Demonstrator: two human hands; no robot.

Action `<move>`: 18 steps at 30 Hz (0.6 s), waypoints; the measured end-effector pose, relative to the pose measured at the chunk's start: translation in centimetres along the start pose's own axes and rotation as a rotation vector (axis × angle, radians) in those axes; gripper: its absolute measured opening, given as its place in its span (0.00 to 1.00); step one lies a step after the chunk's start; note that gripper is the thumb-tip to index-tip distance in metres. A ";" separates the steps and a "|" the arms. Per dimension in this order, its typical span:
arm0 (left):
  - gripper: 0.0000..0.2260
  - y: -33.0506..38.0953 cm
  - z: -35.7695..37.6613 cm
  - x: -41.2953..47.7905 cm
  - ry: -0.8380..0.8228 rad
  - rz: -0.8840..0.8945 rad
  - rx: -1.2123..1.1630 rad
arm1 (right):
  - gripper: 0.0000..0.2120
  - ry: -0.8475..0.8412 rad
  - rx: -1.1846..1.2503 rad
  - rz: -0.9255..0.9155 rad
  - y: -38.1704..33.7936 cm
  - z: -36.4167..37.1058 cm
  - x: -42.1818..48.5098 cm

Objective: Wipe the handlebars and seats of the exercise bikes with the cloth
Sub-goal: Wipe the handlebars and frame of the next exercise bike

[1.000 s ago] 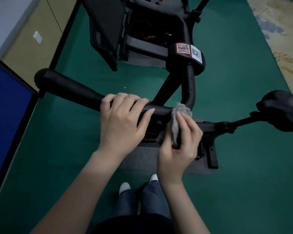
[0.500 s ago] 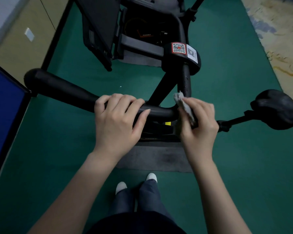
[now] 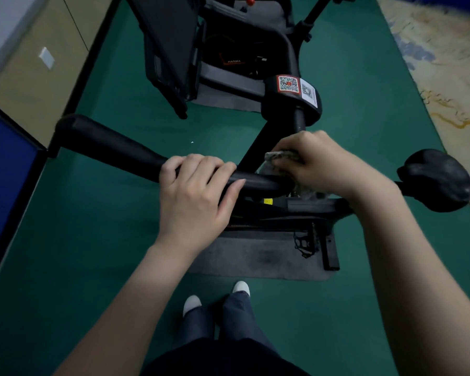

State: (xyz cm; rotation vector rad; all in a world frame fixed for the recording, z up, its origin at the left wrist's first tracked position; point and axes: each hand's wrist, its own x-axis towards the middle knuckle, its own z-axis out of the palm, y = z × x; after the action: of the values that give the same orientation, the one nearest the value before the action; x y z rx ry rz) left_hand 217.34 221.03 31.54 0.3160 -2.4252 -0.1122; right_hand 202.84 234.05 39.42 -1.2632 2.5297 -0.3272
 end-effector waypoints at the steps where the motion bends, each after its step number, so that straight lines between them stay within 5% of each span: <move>1: 0.12 0.0 0.0 0.0 0.003 -0.003 -0.002 | 0.08 -0.017 0.014 -0.001 -0.3 0.1 0.2; 6: 0.11 -0.1 0.0 0.0 0.009 -0.004 0.001 | 0.09 -0.176 0.093 -0.021 -1.7 0.2 1.8; 10: 0.12 -0.1 -0.1 0.0 -0.009 -0.003 0.002 | 0.10 -0.193 -0.065 -0.022 -0.3 -0.3 1.9; 18: 0.12 0.7 -0.4 0.2 -0.050 -0.068 0.011 | 0.06 0.284 0.118 -0.141 2.5 2.8 -1.0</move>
State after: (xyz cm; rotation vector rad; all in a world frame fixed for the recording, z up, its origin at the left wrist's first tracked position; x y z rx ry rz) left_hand 217.30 221.69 32.05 0.4061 -2.4655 -0.1380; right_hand 202.61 236.13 36.21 -1.4409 2.6059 -0.7246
